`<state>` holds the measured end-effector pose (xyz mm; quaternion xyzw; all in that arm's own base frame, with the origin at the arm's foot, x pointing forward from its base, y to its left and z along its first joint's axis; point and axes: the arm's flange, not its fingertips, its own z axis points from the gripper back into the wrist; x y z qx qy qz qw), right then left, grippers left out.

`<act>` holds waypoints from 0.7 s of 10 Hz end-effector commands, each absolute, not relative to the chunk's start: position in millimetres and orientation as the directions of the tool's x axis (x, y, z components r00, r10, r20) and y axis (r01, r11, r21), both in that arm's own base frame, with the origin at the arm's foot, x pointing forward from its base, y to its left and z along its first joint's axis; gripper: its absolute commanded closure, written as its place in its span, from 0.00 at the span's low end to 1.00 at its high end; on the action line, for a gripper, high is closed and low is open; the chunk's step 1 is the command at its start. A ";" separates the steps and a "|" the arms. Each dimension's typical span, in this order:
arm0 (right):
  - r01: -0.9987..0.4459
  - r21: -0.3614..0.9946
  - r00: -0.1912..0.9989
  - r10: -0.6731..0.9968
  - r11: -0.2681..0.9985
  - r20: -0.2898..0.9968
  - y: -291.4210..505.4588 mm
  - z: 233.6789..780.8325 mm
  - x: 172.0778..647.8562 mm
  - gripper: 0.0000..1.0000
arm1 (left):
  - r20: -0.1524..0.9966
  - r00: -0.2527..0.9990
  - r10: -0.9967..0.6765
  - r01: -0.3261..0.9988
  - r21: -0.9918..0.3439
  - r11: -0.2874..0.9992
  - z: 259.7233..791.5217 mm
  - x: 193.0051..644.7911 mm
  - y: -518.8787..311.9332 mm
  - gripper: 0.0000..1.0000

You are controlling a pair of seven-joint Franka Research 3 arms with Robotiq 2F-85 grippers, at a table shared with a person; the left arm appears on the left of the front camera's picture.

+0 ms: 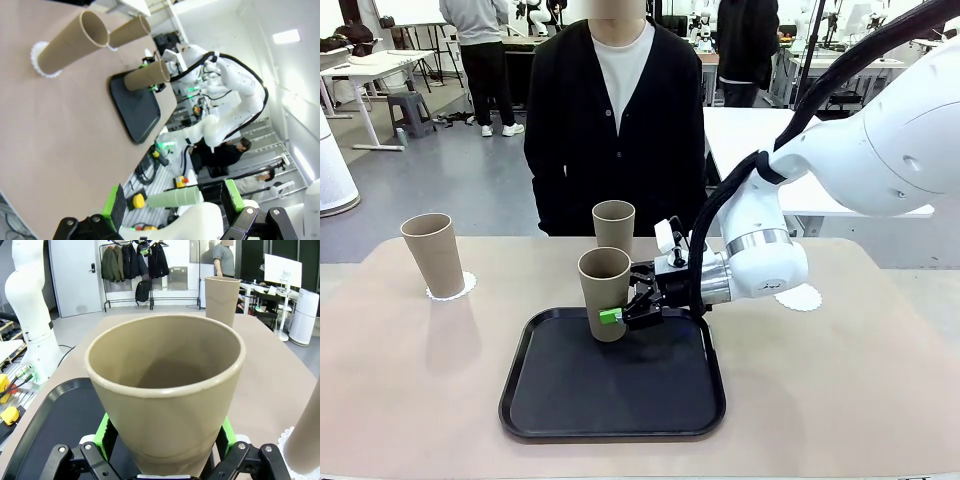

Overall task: Place coasters on the table and set cups on them.
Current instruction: Take one Reusable plastic cup from the Flat Tray and place it on a coaster set by the human.

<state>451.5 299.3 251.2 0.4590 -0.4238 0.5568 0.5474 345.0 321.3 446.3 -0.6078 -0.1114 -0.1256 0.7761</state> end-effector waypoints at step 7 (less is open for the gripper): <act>-0.999 0.026 0.019 0.174 -0.037 0.985 311.2 247.2 464.0 1.00 | 0.327 0.943 -0.054 0.331 -0.915 0.233 447.6 344.2 322.2 0.00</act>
